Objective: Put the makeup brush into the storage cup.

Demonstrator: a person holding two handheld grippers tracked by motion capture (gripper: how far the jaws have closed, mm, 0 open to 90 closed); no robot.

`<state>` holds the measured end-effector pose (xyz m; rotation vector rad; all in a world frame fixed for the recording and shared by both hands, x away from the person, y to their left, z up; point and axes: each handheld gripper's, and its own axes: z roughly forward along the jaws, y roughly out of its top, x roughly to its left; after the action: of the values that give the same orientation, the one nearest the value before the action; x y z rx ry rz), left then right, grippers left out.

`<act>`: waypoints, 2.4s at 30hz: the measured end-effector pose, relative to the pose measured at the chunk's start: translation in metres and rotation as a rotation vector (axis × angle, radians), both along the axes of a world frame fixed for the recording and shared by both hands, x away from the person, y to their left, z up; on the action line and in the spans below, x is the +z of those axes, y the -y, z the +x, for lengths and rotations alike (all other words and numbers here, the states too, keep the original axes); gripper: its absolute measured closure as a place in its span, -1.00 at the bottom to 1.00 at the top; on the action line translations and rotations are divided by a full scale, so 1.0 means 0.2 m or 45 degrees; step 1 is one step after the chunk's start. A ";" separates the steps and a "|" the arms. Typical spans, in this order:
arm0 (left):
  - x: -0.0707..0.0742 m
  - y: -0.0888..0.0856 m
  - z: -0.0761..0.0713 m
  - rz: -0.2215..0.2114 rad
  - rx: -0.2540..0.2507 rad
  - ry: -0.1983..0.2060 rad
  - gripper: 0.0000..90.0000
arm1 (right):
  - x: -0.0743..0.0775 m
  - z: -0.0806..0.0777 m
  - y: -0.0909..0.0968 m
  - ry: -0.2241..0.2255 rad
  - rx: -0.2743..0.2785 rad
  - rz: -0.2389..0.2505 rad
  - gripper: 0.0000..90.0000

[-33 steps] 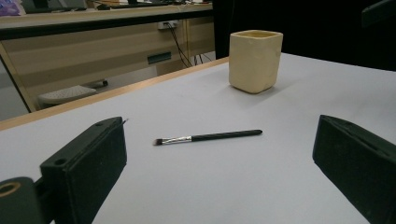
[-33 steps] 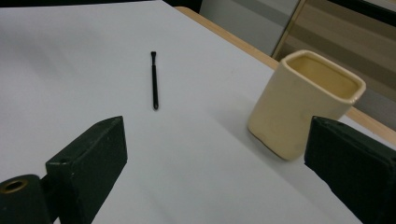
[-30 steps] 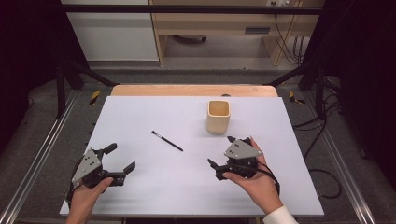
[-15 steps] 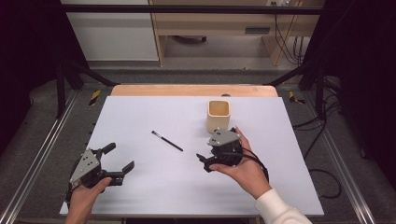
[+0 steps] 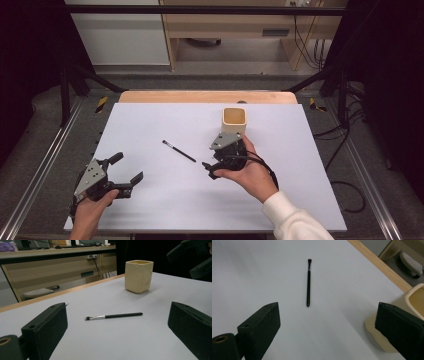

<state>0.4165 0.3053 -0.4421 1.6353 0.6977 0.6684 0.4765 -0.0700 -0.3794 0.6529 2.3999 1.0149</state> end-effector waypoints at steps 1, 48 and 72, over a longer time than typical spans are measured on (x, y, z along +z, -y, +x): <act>0.00 0.00 0.00 0.000 0.001 0.001 -0.96 | 0.00 0.01 -0.01 -0.023 0.001 -0.010 -0.86; 0.00 -0.01 0.00 -0.010 0.006 0.010 -0.96 | -0.22 0.17 -0.21 -0.223 0.003 -0.065 -0.86; 0.00 -0.02 0.00 -0.017 0.012 0.012 -0.96 | -0.31 0.27 -0.31 -0.270 -0.058 -0.013 -0.88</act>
<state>0.4170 0.3084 -0.4425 1.6167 0.7016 0.6764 0.5311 -0.0089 -0.4421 0.8456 2.5561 0.9558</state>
